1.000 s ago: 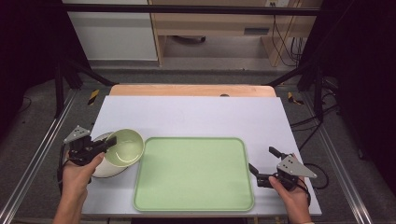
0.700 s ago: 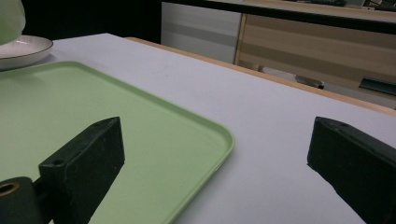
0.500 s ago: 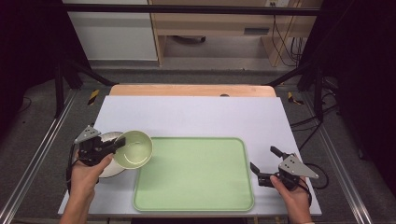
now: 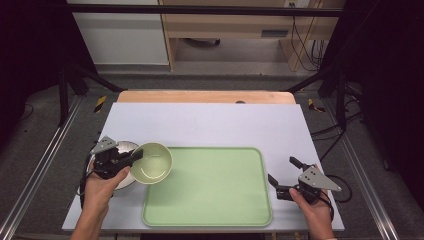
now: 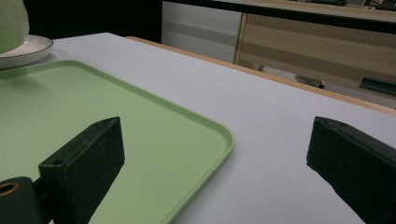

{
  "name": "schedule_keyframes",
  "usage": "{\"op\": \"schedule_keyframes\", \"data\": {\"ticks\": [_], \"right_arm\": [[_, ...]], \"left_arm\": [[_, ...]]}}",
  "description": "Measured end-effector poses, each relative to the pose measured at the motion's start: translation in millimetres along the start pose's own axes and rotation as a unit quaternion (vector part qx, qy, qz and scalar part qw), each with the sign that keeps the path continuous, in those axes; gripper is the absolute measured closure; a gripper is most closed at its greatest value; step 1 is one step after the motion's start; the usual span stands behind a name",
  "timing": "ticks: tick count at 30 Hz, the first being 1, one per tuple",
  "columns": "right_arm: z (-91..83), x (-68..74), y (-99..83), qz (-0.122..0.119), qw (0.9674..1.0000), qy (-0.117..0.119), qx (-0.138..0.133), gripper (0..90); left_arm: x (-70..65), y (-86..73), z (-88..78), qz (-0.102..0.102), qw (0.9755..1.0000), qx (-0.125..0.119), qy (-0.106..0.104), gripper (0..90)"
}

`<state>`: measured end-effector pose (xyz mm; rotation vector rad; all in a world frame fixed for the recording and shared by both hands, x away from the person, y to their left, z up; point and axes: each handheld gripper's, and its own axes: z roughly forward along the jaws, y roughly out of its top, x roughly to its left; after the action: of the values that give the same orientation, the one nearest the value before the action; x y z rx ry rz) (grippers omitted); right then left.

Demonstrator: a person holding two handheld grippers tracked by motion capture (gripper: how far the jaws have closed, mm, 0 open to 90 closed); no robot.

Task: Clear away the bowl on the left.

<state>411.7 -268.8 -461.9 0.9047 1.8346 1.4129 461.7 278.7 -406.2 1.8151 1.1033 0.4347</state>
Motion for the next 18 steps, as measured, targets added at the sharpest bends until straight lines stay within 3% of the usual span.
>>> {"op": "schedule_keyframes", "data": {"ticks": [18], "right_arm": [[0.2,0.2,-0.1,-0.001,1.0,0.001,0.001,4.1]], "left_arm": [[-24.3,0.0,15.8,0.023,0.9993,0.016,-0.025,82.3]]}}
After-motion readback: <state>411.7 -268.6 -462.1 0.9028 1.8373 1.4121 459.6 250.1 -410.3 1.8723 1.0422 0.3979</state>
